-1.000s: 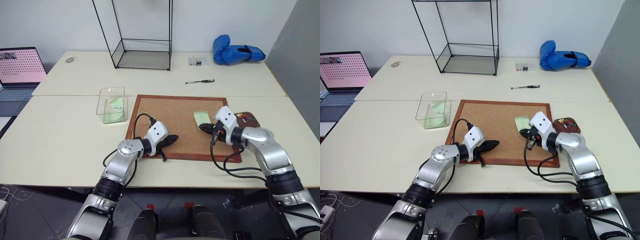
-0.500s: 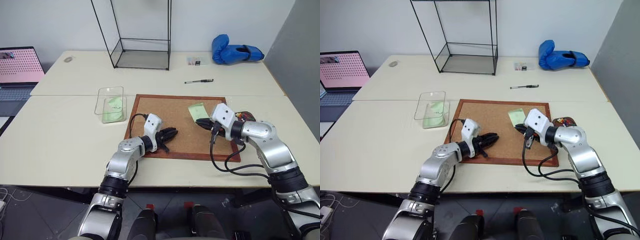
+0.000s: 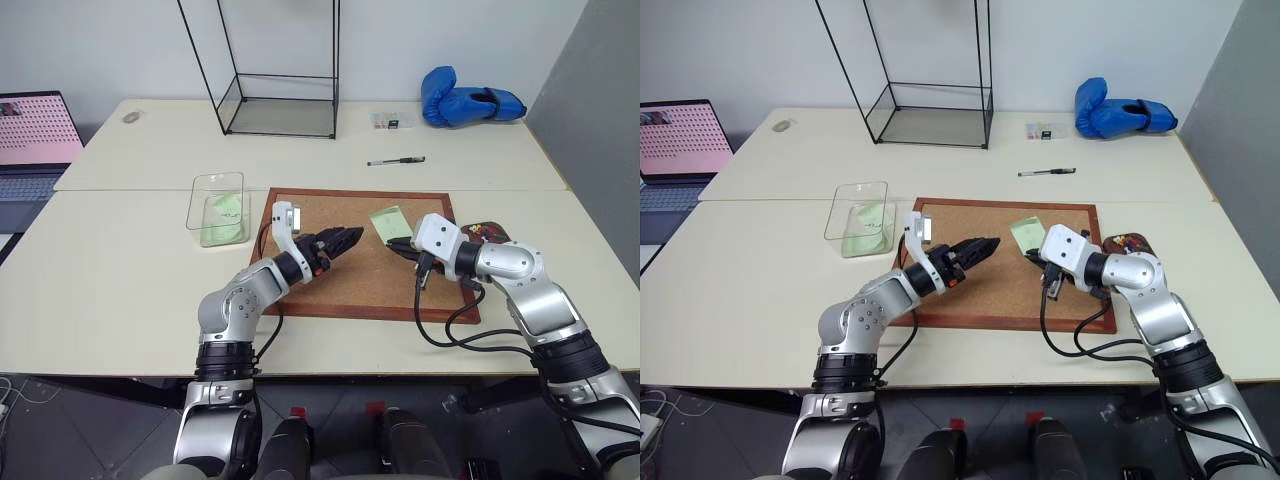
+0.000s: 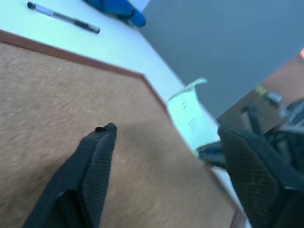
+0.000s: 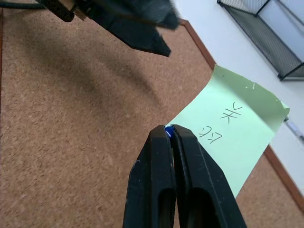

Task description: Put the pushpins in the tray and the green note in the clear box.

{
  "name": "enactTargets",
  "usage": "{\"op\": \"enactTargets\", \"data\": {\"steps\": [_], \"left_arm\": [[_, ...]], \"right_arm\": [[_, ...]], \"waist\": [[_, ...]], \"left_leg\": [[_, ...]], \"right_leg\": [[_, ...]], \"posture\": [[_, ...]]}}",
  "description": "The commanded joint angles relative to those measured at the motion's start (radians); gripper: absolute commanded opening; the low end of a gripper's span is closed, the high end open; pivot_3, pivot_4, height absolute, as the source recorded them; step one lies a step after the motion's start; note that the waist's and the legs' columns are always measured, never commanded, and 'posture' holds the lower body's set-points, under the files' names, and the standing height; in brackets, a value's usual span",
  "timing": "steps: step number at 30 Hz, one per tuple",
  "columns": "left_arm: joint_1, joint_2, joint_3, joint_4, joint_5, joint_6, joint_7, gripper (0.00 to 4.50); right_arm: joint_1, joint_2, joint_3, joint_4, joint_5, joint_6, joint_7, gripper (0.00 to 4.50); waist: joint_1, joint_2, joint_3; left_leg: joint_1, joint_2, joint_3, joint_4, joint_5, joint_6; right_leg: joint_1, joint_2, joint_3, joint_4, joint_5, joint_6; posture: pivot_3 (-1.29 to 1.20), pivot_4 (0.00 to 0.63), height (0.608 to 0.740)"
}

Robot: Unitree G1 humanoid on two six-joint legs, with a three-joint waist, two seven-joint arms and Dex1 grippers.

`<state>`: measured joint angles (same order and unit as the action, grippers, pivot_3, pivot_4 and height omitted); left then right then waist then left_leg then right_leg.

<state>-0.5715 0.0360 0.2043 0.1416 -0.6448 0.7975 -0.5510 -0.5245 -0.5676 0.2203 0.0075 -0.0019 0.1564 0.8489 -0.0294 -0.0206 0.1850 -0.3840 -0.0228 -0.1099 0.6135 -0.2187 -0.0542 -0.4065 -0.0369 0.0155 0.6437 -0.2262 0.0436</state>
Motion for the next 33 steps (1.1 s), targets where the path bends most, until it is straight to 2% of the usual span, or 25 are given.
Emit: {"op": "enactTargets", "data": {"steps": [1, 17, 19, 21, 33], "left_arm": [[-0.054, -0.026, 0.009, 0.047, -0.036, 0.002, 0.020, 4.47], [-0.212, -0.084, -0.023, 0.313, -0.006, -0.096, -0.031, 4.47], [-0.219, -0.088, -0.023, 0.326, -0.004, -0.109, -0.038, 4.10], [-0.223, -0.089, -0.024, 0.335, -0.005, -0.116, -0.044, 3.93], [-0.230, -0.088, -0.030, 0.359, -0.001, -0.142, -0.083, 1.75]], "right_arm": [[-0.020, -0.005, -0.003, -0.052, -0.006, -0.017, 0.009, 0.00], [-0.033, -0.007, 0.006, -0.110, -0.019, 0.017, 0.029, 0.00], [-0.034, -0.006, 0.006, -0.112, -0.019, 0.020, 0.029, 0.00], [-0.033, -0.006, 0.006, -0.114, -0.019, 0.021, 0.028, 0.00], [-0.041, 0.004, 0.007, -0.112, -0.019, 0.024, 0.019, 0.00]], "waist": [[0.000, 0.000, 0.000], [-0.001, 0.000, 0.000], [-0.001, 0.000, 0.000], [-0.001, 0.000, 0.000], [-0.001, 0.000, 0.000]], "left_leg": [[0.000, 0.000, 0.000, 0.000, 0.000, 0.000], [0.000, 0.000, 0.000, 0.000, 0.000, 0.000], [0.000, 0.000, 0.001, 0.000, 0.000, 0.000], [0.000, 0.000, 0.001, 0.000, 0.000, 0.000], [0.000, 0.000, 0.001, 0.000, 0.000, 0.000]], "right_leg": [[0.000, 0.000, 0.000, 0.000, 0.000, 0.000], [0.000, 0.000, 0.000, 0.000, 0.000, 0.000], [0.000, 0.000, 0.000, 0.000, 0.000, 0.000], [0.000, 0.000, 0.000, 0.000, 0.000, 0.000], [0.000, 0.000, 0.000, 0.000, 0.000, 0.000]], "posture": [[0.00, 0.150, 0.740], [0.00, 0.150, 0.740], [0.00, 0.150, 0.740], [0.00, 0.150, 0.740], [0.00, 0.150, 0.740]]}}
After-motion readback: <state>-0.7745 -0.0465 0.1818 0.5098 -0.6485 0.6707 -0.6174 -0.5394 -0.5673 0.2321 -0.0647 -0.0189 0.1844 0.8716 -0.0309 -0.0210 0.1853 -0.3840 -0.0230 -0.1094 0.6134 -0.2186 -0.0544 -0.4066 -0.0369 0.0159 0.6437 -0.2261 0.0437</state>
